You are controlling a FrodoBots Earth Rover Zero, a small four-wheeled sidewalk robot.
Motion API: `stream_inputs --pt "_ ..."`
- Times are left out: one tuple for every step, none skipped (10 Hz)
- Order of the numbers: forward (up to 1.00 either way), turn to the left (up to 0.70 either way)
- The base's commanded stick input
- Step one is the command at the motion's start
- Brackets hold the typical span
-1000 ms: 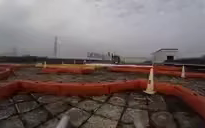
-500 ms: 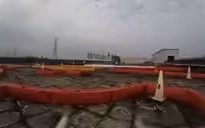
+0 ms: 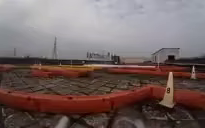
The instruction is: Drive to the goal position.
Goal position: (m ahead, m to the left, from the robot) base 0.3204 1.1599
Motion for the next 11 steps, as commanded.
stream_inputs --pt "0.00 -0.70" --pt "0.00 -0.70" --pt "0.00 -0.70" --pt "0.00 -0.70" --pt "0.00 -0.70" --pt "0.00 -0.70" --pt "0.00 -0.70" --pt "0.00 -0.70" --pt "0.00 -0.70" --pt "0.00 -0.70" --pt "0.00 -0.70"
